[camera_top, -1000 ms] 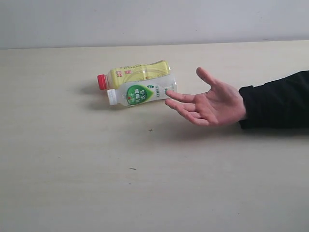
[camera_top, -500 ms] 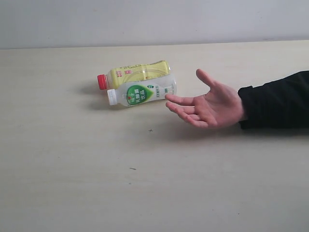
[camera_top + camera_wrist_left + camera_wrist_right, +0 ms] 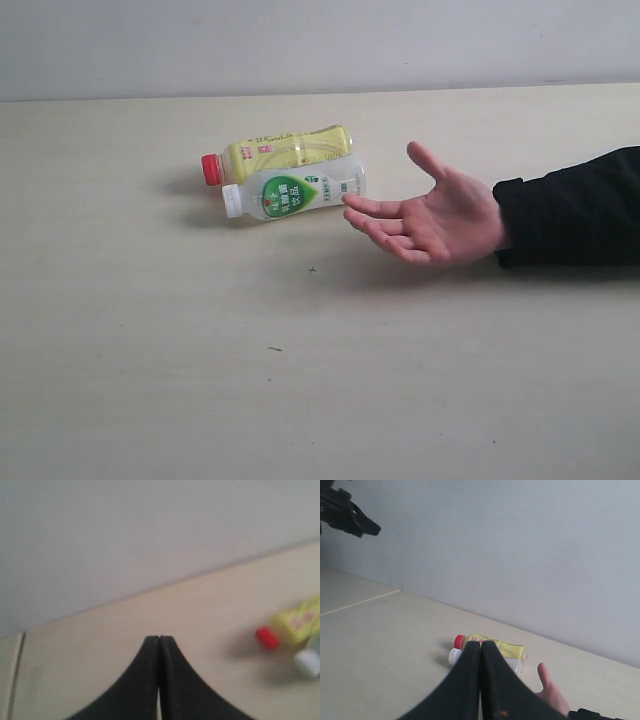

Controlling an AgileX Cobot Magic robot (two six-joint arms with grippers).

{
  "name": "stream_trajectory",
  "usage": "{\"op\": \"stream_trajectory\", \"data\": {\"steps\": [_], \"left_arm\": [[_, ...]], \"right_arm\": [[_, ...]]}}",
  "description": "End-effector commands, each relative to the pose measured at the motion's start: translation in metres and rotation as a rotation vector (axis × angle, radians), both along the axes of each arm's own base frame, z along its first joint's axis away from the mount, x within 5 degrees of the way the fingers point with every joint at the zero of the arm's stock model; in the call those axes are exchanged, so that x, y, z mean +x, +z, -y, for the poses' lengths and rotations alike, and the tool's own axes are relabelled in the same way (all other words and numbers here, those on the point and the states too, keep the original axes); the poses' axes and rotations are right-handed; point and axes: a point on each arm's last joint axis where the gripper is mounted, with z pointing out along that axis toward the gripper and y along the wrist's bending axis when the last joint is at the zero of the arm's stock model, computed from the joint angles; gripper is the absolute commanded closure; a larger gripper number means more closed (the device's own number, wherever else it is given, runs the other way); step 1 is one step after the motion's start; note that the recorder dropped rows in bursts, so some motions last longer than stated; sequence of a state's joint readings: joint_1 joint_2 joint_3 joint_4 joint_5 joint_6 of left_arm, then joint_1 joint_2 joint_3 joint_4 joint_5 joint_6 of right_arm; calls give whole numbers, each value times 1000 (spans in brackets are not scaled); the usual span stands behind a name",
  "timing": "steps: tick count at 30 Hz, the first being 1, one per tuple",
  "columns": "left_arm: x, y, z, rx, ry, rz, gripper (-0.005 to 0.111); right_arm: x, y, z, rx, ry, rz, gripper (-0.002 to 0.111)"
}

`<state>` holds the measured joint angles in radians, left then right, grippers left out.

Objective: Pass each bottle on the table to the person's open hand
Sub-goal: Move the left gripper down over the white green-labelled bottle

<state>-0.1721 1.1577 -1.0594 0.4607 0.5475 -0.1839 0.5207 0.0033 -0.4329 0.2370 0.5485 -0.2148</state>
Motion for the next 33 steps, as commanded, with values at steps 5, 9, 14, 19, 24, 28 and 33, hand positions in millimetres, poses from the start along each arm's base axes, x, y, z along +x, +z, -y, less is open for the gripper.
{"op": "stream_trajectory", "data": {"steps": [5,9,14,19,24,28,33], "left_arm": [[101,-82,93,385,-469,-628,107],[124,-112,128,481,-634,-633,107],[144,-137,162,507,-750,-577,107],[143,-145,177,515,-780,-566,101],[137,-147,191,522,-814,-565,72],[133,-147,202,530,-841,-538,47],[131,-145,209,529,-856,-502,32]], "right_arm": [[1,-1,0,5,-1,6,108],[1,-1,0,5,-1,6,108],[1,-1,0,5,-1,6,108],[1,-1,0,5,-1,6,108],[1,-1,0,5,-1,6,108],[1,-1,0,5,-1,6,108],[1,-1,0,5,-1,6,108]]}}
